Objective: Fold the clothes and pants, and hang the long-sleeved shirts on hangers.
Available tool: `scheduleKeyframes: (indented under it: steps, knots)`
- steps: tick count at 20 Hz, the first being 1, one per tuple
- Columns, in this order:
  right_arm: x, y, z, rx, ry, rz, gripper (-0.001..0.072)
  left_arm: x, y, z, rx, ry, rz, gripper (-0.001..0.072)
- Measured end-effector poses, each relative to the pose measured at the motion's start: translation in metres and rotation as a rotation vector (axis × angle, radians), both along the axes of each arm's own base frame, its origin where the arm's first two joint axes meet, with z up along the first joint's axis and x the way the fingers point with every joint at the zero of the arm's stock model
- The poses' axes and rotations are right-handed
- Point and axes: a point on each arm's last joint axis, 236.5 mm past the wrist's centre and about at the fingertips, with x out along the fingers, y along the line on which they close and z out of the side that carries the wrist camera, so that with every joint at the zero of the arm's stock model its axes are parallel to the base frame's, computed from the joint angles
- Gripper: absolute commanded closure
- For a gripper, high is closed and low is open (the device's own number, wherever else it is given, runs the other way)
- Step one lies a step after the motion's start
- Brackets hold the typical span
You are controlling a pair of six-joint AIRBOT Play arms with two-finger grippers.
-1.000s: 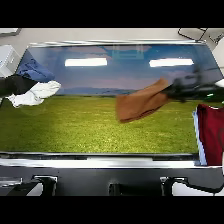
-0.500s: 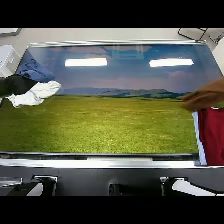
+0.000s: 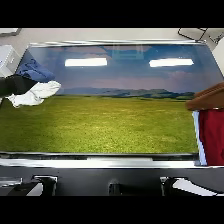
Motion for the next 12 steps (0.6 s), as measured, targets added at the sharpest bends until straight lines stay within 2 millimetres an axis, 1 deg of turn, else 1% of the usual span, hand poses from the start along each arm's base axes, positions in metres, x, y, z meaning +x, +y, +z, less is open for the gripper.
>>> scheduleKeyframes:
  steps: [4,6,9,12]
  knots:
    - [0.015,-0.023,0.013,-0.037,-0.096,-0.052,0.0678,0.004,0.002,0.004,-0.001,-0.023,0.012,0.0686]
    - [0.024,-0.029,0.016,-0.019,-0.146,-0.063,0.0678,0.007,0.003,0.006,-0.002,-0.035,0.019,0.0686]
    - [0.035,-0.036,0.018,-0.006,-0.199,-0.066,0.0678,0.009,0.004,0.009,-0.005,-0.05,0.028,0.0686]
    - [0.037,-0.035,0.013,-0.017,-0.193,-0.041,0.0678,0.011,0.005,0.01,-0.006,-0.056,0.031,0.0686]
